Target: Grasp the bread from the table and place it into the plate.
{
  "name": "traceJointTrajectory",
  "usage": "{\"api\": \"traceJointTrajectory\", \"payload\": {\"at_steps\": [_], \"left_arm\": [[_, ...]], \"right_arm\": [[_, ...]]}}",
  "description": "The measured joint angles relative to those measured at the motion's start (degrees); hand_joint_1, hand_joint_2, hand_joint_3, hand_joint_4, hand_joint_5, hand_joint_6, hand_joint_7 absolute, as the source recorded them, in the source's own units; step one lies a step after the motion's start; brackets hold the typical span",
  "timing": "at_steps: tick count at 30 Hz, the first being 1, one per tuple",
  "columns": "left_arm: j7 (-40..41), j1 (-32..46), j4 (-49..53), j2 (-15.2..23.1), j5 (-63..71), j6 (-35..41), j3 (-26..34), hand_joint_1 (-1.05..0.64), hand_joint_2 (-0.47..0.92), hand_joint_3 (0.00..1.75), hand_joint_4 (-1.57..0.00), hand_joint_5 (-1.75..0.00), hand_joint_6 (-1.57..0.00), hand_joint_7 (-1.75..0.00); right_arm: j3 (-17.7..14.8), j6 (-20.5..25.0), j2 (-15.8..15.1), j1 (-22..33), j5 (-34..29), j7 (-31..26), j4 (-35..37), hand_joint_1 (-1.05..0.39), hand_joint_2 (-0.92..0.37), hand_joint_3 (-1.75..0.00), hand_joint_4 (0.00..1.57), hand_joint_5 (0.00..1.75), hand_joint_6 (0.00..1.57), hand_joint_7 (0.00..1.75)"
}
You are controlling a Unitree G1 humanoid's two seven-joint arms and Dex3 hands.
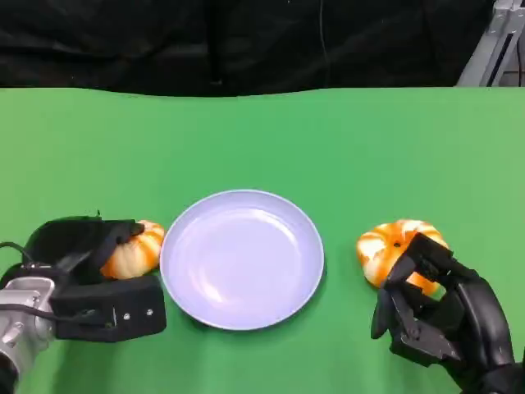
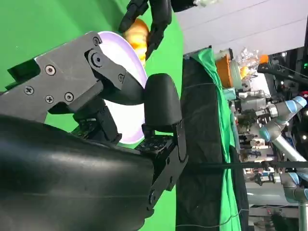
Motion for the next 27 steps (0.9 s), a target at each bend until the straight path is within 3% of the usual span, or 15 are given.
{"api": "traceJointTrajectory", "payload": {"at_steps": [1,2,3,5,6,7,8,9,11,16,17,23,27], "left_arm": [[0.25,-0.10,0.46,-0.06,-0.11,-0.16,-0.16,-0.40,0.92,0.07,-0.58,-0.04,-0.66,-0.04],[0.49,-0.17,0.77,-0.08,-0.22,-0.27,-0.34,-0.27,0.92,0.14,-0.82,-0.10,-0.82,-0.07],[0.87,-0.27,1.16,-0.13,-0.34,-0.33,-0.49,-0.22,0.92,0.16,-0.91,-0.11,-0.88,-0.07],[1.14,-0.49,1.84,-0.35,-0.62,-0.36,-0.61,-0.18,0.92,0.17,-0.98,-0.12,-0.93,-0.07],[1.19,-0.66,2.03,-0.42,-0.78,-0.37,-0.62,-0.09,0.92,0.19,-0.82,-0.98,-0.91,-0.61],[1.46,-0.75,2.24,-0.48,-1.15,-0.44,-0.54,-0.06,0.92,0.19,-0.72,-1.35,-0.82,-0.93],[2.00,-0.75,2.41,-0.52,-1.77,-0.57,-0.37,-0.03,0.92,0.24,-0.65,-1.59,-0.66,-1.35],[2.24,-0.75,2.44,-0.57,-2.56,-0.74,0.00,-0.02,0.92,0.25,-0.62,-1.66,-0.58,-1.52],[2.71,-0.75,2.46,-0.56,-3.67,-1.00,0.71,-0.01,0.92,0.24,-0.59,-1.73,-0.49,-1.68],[2.98,-0.67,2.34,-0.36,-4.46,-1.17,0.87,0.00,0.92,0.25,-0.57,-1.75,-0.46,-1.72],[2.99,-0.67,2.34,-0.35,-4.57,-1.17,0.87,-0.02,0.92,0.23,-0.56,-1.75,-0.49,-1.62],[3.52,-0.66,2.00,1.20,-5.29,-2.20,2.03,-0.05,0.92,0.28,-0.59,-1.75,-0.55,-1.57],[3.98,-0.41,0.02,1.68,-5.31,-2.46,2.33,-0.08,0.92,0.25,-0.62,-1.66,-0.69,-1.37]], "right_arm": [[0.02,0.01,0.00,0.01,0.00,-0.02,-0.05,-0.10,-0.58,-1.17,0.84,1.75,0.61,1.75],[0.04,0.01,0.01,0.02,0.00,-0.07,-0.11,-0.10,-0.58,-1.17,0.84,1.75,0.61,1.75],[0.04,0.02,0.00,0.03,0.02,-0.10,-0.14,-0.10,-0.58,-1.17,0.84,1.75,0.61,1.75],[0.05,0.03,0.00,0.03,0.04,-0.09,-0.14,-0.09,-0.58,-1.17,0.84,1.75,0.62,1.75],[0.04,0.03,0.00,0.02,0.05,-0.09,-0.14,-0.10,-0.58,-1.17,0.84,1.75,0.62,1.75],[0.05,0.04,0.00,0.02,0.05,-0.09,-0.14,-0.10,-0.58,-1.17,0.84,1.75,0.62,1.75],[0.05,0.04,-0.01,0.03,0.05,-0.10,-0.14,-0.10,-0.58,-1.17,0.85,1.75,0.62,1.75],[0.04,0.05,-0.01,0.03,0.05,-0.09,-0.14,-0.11,-0.58,-1.17,0.85,1.75,0.62,1.75],[-0.05,0.05,-0.02,0.03,0.06,-0.08,-0.14,-0.11,-0.57,-1.16,0.84,1.75,0.62,1.75],[-0.07,0.05,-0.03,0.03,0.05,-0.09,-0.14,-0.12,-0.58,-1.16,0.84,1.75,0.62,1.75],[-0.07,0.05,-0.03,0.03,0.05,-0.09,-0.14,-0.12,-0.58,-1.15,0.83,1.75,0.62,1.74],[-0.46,0.05,-0.14,0.02,0.07,0.08,-0.11,-0.11,-0.59,-1.14,0.83,1.75,0.62,1.74],[-0.62,0.04,-0.15,-0.01,0.14,0.34,0.07,-0.11,-0.59,-1.13,0.83,1.75,0.62,1.74]]}}
